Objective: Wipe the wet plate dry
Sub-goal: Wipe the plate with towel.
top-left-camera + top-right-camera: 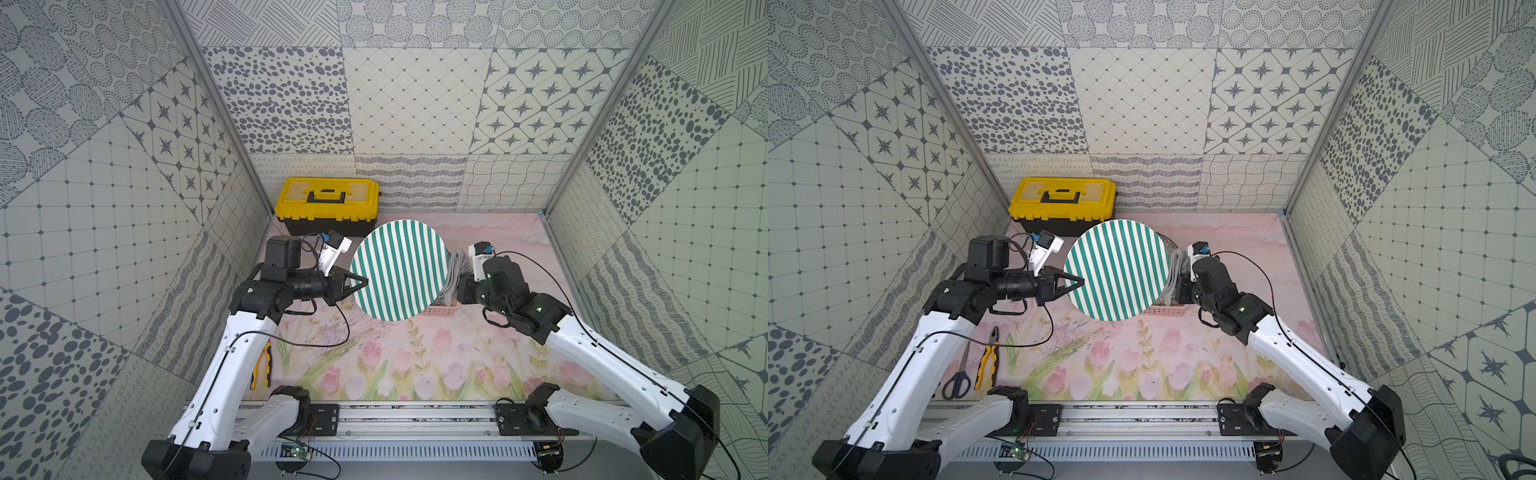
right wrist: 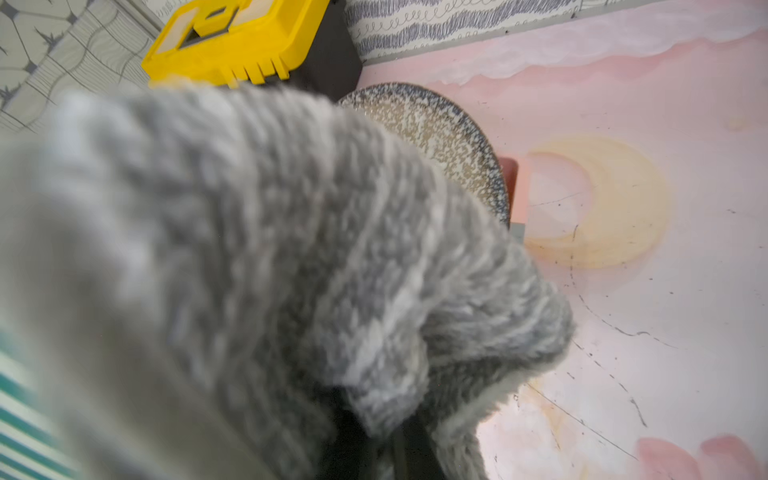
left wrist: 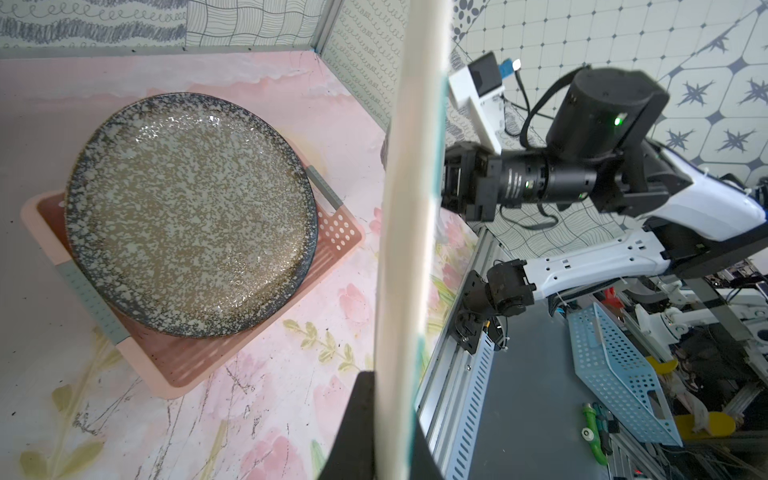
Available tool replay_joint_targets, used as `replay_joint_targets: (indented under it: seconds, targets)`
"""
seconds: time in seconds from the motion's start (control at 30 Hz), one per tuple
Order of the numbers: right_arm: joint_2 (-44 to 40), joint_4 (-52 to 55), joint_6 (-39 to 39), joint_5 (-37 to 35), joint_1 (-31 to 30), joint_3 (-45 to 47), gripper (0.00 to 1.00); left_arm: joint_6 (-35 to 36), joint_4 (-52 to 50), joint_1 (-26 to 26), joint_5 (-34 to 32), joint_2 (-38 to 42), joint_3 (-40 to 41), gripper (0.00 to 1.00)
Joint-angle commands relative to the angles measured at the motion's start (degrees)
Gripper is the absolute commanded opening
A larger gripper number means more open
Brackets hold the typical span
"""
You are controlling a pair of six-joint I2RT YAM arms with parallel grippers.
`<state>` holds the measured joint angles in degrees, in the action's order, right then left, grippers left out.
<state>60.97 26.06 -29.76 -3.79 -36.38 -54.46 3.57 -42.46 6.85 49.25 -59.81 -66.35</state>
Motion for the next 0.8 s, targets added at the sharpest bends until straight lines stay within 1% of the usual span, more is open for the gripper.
replay_joint_targets:
  seconds: [0.0, 0.07, 0.17, 0.33, 0.4, 0.5, 0.57, 0.7, 0.77]
  targets:
    - [-0.89, 2.55, 2.01, 7.33, 3.62, -8.49, 0.00, 11.00, -6.15, 2.02, 2.23, 1.25, -0.80, 0.00]
    - [1.61, 5.43, 3.64, 10.24, 4.64, -14.21, 0.00, 14.17, -8.70, 2.88, 1.17, 1.77, -0.72, 0.00]
    - [6.52, 9.57, 5.86, 12.77, 4.65, -23.07, 0.00, 17.84, -11.22, 4.02, 0.89, 2.33, -0.95, 0.00]
    - [14.73, 12.13, 6.84, 17.87, 3.98, -34.22, 0.00, 23.49, -14.96, 6.31, -0.21, 2.04, -2.27, 0.00]
    - [18.21, 13.62, 7.70, 18.21, 2.11, -38.81, 0.00, 25.10, -15.77, 7.72, -1.66, 1.67, -2.74, 0.00]
    - [23.90, 17.41, 9.84, 16.52, -2.22, -46.34, 0.00, 26.23, -16.06, 9.43, -3.89, 1.05, -3.28, 0.00]
    - [28.01, 20.72, 11.64, 15.11, -6.37, -51.88, 0.00, 26.24, -15.36, 10.57, -5.36, 0.55, -3.56, 0.00]
    - [32.53, 24.98, 14.70, 13.27, -13.27, -58.24, 0.00, 25.79, -13.48, 11.78, -8.43, -0.50, -3.53, 0.00]
    - [33.79, 26.61, 15.50, 13.73, -15.30, -59.73, 0.00, 25.78, -12.75, 11.99, -9.34, -0.87, -3.53, 0.00]
